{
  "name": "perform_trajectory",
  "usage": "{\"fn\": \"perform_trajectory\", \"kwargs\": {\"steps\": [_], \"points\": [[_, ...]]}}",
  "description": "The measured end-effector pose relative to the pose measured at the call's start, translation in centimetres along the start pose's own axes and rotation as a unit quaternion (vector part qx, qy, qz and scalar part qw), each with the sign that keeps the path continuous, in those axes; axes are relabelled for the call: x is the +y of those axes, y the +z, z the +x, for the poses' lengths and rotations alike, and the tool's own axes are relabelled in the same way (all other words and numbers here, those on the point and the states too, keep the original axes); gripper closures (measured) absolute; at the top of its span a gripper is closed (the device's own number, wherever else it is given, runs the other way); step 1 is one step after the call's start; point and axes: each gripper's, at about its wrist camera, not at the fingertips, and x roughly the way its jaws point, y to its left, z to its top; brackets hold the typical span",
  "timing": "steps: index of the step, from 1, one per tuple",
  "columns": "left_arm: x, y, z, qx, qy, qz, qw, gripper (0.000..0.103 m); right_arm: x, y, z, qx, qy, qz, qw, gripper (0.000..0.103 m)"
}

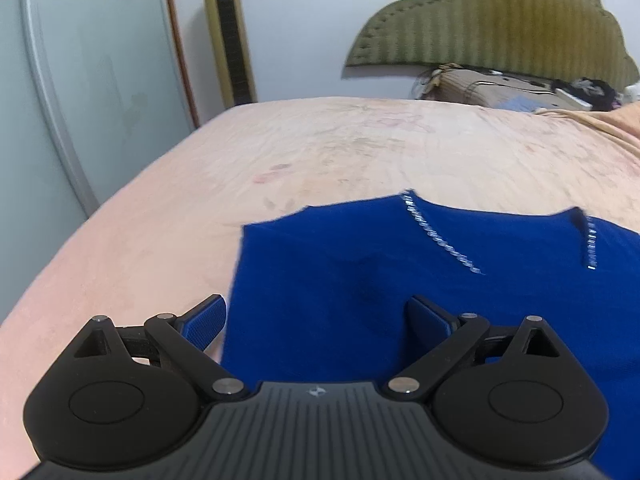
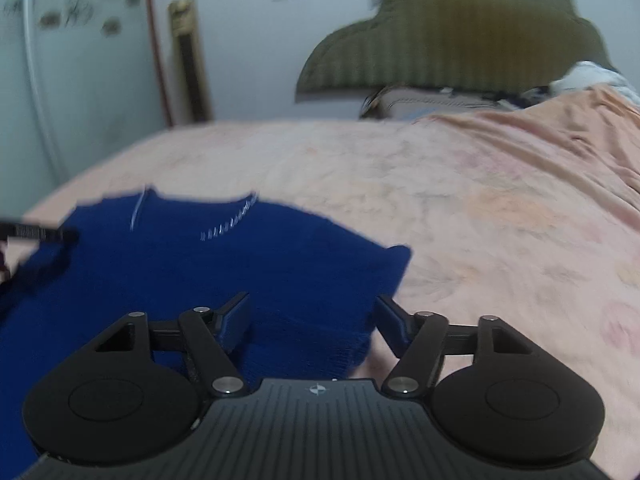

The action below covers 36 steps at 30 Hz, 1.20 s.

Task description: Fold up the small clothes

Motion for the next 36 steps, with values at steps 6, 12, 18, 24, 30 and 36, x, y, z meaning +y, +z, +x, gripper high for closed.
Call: {"fn": "perform_trajectory", "kwargs": {"steps": [6, 12, 18, 24, 30, 36], "points": [[0.7, -0.7, 0.8, -0.001, 0.030, -0.005, 0.9995, 0.005, -0.1, -0.6, -0.9, -0.002, -0.002, 0.015, 1.000, 0.091], [1.0, -1.3, 1.2, -0.001, 0.043, -0.017, 0.9989, 0.004, 0.0, 0.2, -0.8, -0.041, -0.018, 0.029, 0.999, 0.097], [1.5, -1.2, -0.1, -0.004, 0.050, -0.016, 0.9986, 0.005, -0.2, -0.5, -1.1, -0.036, -0.075, 0.033, 0.996, 0.076], [0.2, -2.1, -1.3, 0.004, 0.021, 0.015, 0.9997, 0.005, 1.4, -0.8, -3.2, -0.056, -0.037, 0.033, 0.997, 0.051], [0.2, -2.4, -3.7, 0.020, -0.004, 0.005, 0.9998, 0.005, 2.0, -1.6, -2.9, -0.013, -0.100, 0.055, 0.993, 0.047], [-1.0, -5.1, -6.7, 0.048, -0.041, 0.032, 0.9975, 0.005, 4.9, -3.3, -5.3, 0.005, -0.033, 0.055, 0.998, 0.028]]}}
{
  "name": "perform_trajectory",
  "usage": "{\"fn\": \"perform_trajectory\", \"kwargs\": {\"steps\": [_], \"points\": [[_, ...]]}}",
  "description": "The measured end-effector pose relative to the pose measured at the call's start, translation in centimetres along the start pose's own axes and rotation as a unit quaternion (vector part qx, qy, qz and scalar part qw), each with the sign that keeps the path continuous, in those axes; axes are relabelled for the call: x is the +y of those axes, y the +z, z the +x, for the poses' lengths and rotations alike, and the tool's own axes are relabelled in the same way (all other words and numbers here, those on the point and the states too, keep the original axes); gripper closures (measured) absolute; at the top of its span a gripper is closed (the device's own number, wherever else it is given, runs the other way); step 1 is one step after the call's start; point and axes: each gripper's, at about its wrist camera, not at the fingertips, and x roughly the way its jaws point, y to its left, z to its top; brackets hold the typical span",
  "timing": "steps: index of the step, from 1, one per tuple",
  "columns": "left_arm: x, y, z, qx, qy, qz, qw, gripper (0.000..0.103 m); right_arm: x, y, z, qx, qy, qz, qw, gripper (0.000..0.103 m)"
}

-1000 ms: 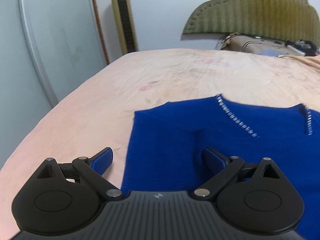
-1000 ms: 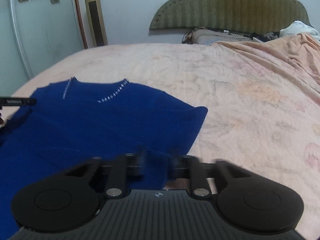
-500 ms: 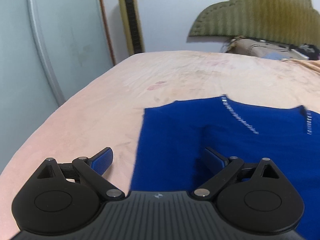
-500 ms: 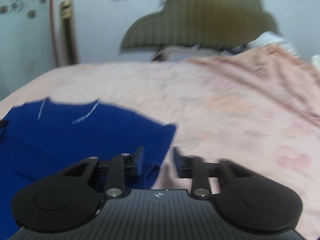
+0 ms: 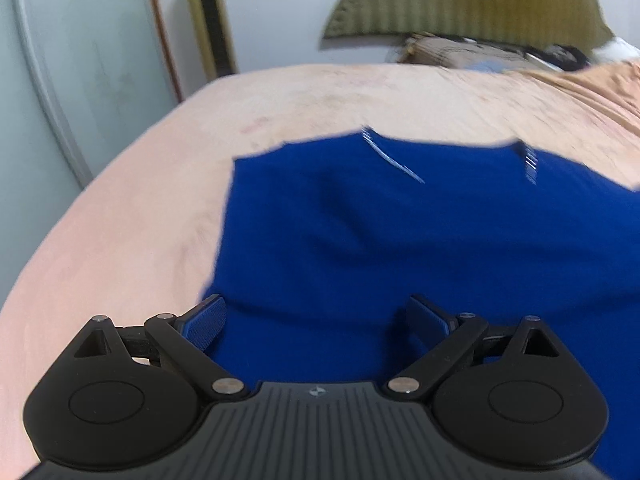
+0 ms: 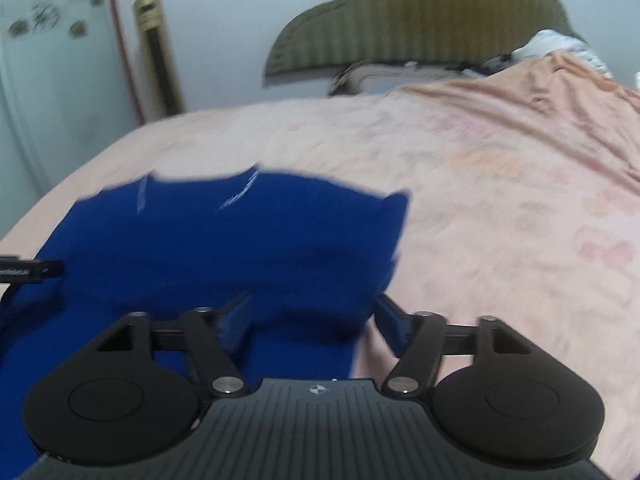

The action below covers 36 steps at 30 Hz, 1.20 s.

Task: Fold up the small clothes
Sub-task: 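Grasp the sweater hem with both grippers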

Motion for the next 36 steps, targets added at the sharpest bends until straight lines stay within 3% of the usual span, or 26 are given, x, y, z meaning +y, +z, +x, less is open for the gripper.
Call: {"fn": "perform_trajectory", "kwargs": {"steps": [7, 11, 18, 22, 27, 29, 31, 32, 33, 34, 35, 36], "points": [[1.1, -3.8, -3.3, 0.008, -0.028, 0.026, 0.9992, 0.005, 0.4, -2.8, -3.4, 0.020, 0.005, 0.029, 0.999, 0.025], [4.2, -5.4, -4.7, 0.009, -0.038, 0.005, 0.9992, 0.005, 0.5, -5.1, -5.3, 0.031, -0.004, 0.036, 0.999, 0.024], [10.2, -7.7, -5.5, 0.032, -0.056, -0.049, 0.9967, 0.005, 1.4, -7.8, -7.8, 0.040, 0.027, 0.045, 0.998, 0.023], [12.3, -9.0, -5.7, 0.049, -0.096, -0.083, 0.9907, 0.005, 2.6, -8.7, -8.4, 0.047, 0.047, 0.056, 0.996, 0.022], [11.8, -9.3, -6.3, 0.056, -0.156, -0.075, 0.9834, 0.005, 4.0, -9.2, -8.5, 0.050, 0.052, 0.048, 0.996, 0.024], [11.4, -9.5, -6.5, 0.057, -0.195, -0.072, 0.9766, 0.006, 4.3, -9.3, -8.6, 0.052, 0.063, 0.043, 0.996, 0.024], [10.9, -9.7, -6.7, 0.057, -0.225, -0.074, 0.9698, 0.006, 4.7, -9.5, -8.7, 0.049, 0.075, 0.034, 0.995, 0.034], [10.6, -9.7, -6.7, 0.055, -0.231, -0.075, 0.9685, 0.014, 5.0, -9.5, -8.7, 0.048, 0.078, 0.026, 0.995, 0.036], [10.3, -9.7, -6.7, 0.054, -0.233, -0.072, 0.9682, 0.033, 5.2, -9.6, -8.7, 0.044, 0.074, 0.020, 0.996, 0.039], [10.0, -9.7, -6.8, 0.050, -0.225, -0.065, 0.9709, 0.045, 5.3, -9.6, -8.8, 0.042, 0.070, 0.016, 0.997, 0.049], [9.7, -9.7, -6.8, 0.048, -0.214, -0.058, 0.9739, 0.066, 5.2, -9.5, -8.8, 0.039, 0.068, 0.016, 0.997, 0.055], [9.6, -9.6, -6.8, 0.050, -0.206, -0.056, 0.9757, 0.082, 5.0, -9.4, -8.8, 0.037, 0.067, 0.021, 0.997, 0.072]]}}
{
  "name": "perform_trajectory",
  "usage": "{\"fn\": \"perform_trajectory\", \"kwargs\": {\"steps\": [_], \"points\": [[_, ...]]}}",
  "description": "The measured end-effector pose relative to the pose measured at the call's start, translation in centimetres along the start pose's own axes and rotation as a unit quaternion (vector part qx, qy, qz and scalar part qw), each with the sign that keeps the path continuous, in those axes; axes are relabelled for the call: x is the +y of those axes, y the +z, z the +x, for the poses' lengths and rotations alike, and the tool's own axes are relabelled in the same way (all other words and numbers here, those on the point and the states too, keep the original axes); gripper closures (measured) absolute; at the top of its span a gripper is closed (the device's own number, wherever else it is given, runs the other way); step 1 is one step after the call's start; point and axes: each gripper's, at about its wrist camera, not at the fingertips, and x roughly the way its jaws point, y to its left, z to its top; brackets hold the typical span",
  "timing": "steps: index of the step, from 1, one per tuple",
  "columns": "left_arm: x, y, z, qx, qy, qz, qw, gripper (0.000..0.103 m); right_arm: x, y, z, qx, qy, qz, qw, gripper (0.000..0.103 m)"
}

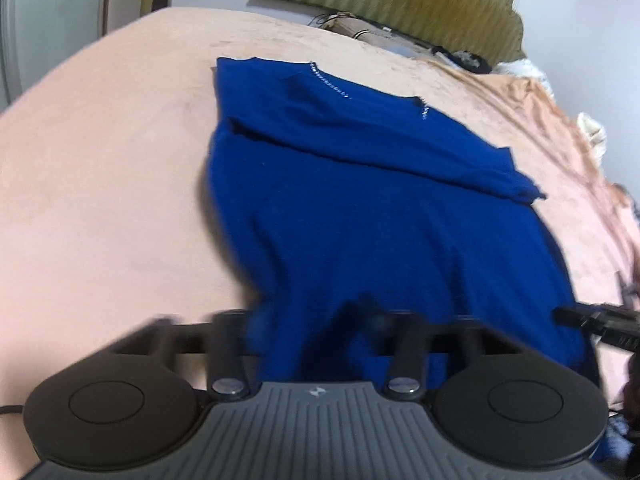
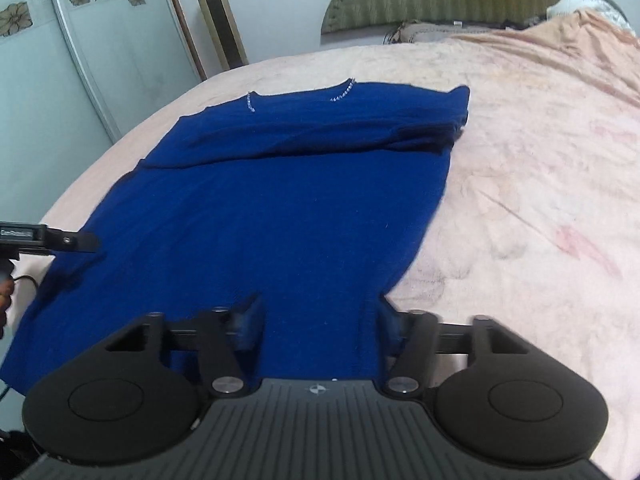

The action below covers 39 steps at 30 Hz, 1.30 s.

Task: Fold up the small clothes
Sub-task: 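Grasp the sweater hem with both grippers, then lift the hem with both grippers and fold it toward the neckline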

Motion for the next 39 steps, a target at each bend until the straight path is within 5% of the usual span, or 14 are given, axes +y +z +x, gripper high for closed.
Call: {"fn": "perform_trajectory", "kwargs": {"steps": [1, 7, 15, 21, 23, 27, 32, 39], "points": [[0.2, 0.1, 0.0, -0.001, 0.002, -0.006, 1.0000, 0.088, -0.3, 0.1, -0.1, -0.003, 0.000, 0.007, 1.000, 0.084], [-0.3, 0.8, -0.8, -0.035, -0.005, -0.007, 0.9994, 0.096, -1.4, 0.9, -0.5, -0.025, 0.005, 0.020, 0.999, 0.093], [-1.4, 4.2, -0.7, -0.089, 0.019, 0.017, 0.9957, 0.096, -2.1, 4.9, 0.6, -0.075, -0.025, -0.020, 0.997, 0.094], [-0.7, 5.7, 2.0, -0.067, 0.039, 0.004, 0.9970, 0.096, -3.8, 7.0, 3.6, -0.069, -0.039, -0.016, 0.997, 0.094], [0.0, 5.6, 2.0, -0.054, 0.024, -0.014, 0.9981, 0.095, -4.2, 6.8, 4.1, -0.057, -0.039, 0.003, 0.998, 0.081], [1.4, 4.6, 1.1, -0.030, 0.008, -0.043, 0.9986, 0.084, -4.2, 5.4, 2.8, -0.051, -0.036, 0.018, 0.998, 0.055], [2.5, 1.5, -0.5, -0.009, -0.019, -0.061, 0.9979, 0.048, -4.9, 2.7, 0.3, -0.033, -0.024, 0.060, 0.997, 0.055], [1.4, -2.2, -2.4, 0.012, -0.069, -0.042, 0.9967, 0.044, -4.3, -2.2, -3.3, -0.005, 0.007, 0.095, 0.995, 0.053]]}}
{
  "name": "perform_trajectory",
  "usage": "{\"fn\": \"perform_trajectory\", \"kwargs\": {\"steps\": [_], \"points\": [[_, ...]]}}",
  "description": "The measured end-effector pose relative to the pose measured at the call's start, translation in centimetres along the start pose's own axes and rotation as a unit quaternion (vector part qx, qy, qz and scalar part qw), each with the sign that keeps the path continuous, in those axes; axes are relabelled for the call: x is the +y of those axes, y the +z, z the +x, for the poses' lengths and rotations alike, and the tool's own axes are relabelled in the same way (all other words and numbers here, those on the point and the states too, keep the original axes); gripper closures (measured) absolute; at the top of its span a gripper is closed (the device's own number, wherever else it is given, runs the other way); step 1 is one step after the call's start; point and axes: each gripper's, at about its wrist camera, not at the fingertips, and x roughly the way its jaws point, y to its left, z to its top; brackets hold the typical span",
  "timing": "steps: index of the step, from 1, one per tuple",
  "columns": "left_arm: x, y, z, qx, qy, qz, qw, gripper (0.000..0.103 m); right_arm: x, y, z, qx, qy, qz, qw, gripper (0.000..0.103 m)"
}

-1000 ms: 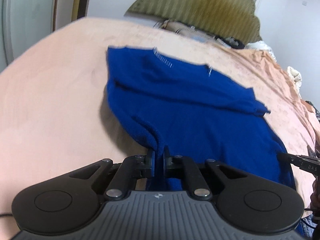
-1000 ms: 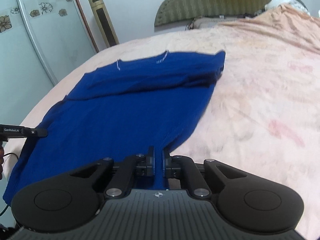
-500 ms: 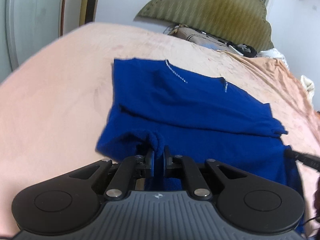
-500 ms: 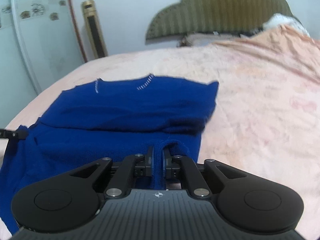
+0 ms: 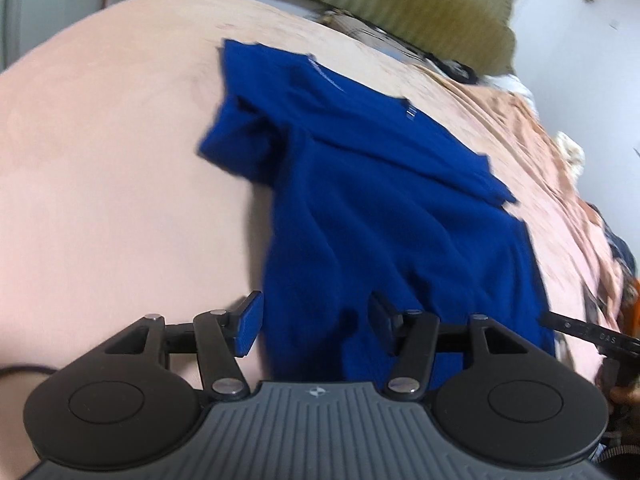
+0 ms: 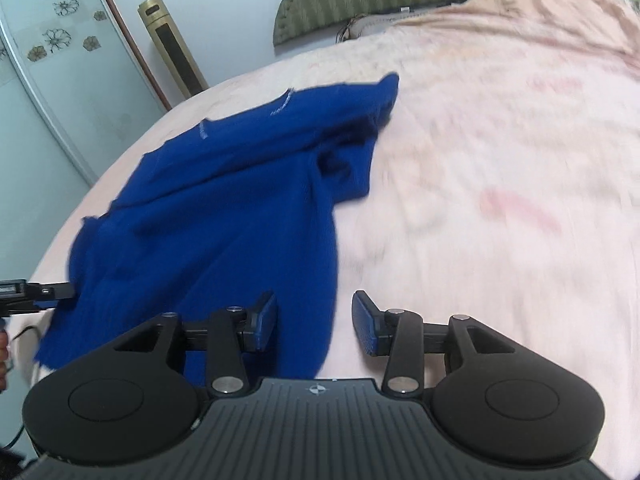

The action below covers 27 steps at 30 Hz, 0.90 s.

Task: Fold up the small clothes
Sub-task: 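Lift the hem with both grippers and fold it toward the neckline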

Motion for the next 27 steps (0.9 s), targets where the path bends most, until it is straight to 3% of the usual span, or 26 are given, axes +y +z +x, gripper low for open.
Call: {"fn": "perform_trajectory", "kwargs": {"steps": [2, 8, 10, 11, 12, 13, 15, 19, 27], "points": [[-0.7, -0.9, -0.3, 0.003, -0.014, 0.013, 0.9998, 0.035, 0.4, -1.0, -0.9, 0.004, 0.009, 0.006, 1.000, 0.053], [-2.8, -2.1, 0.0, 0.001, 0.001, 0.071, 0.9975, 0.036, 3.1, -2.5, -1.4, 0.003, 0.000, -0.046, 0.999, 0.067], [-3.0, -2.2, 0.0, 0.001, 0.004, 0.071, 0.9975, 0.036, 3.2, -2.4, -1.2, 0.001, 0.001, -0.047, 0.999, 0.084], [-3.0, -2.3, 0.0, 0.002, 0.005, 0.071, 0.9975, 0.044, 3.2, -2.4, -1.2, 0.000, 0.004, -0.044, 0.999, 0.087], [-3.1, -2.4, -0.1, 0.004, 0.005, 0.071, 0.9974, 0.058, 3.3, -2.4, -1.2, -0.001, 0.005, -0.045, 0.999, 0.089], [-3.2, -2.4, 0.0, 0.005, 0.010, 0.072, 0.9974, 0.064, 3.5, -2.4, -1.2, -0.003, 0.004, -0.050, 0.999, 0.090], [-3.2, -2.5, -0.1, 0.007, 0.014, 0.071, 0.9973, 0.090, 3.6, -2.4, -1.4, -0.005, 0.009, -0.051, 0.999, 0.090], [-3.0, -2.8, -1.1, -0.005, 0.000, 0.058, 0.9983, 0.093, 3.4, -2.0, -2.5, -0.014, 0.037, -0.041, 0.998, 0.091], [-3.7, -2.6, -8.0, -0.095, -0.071, 0.067, 0.9907, 0.093, 3.6, -0.6, -7.7, -0.052, 0.117, -0.038, 0.991, 0.091]]}}
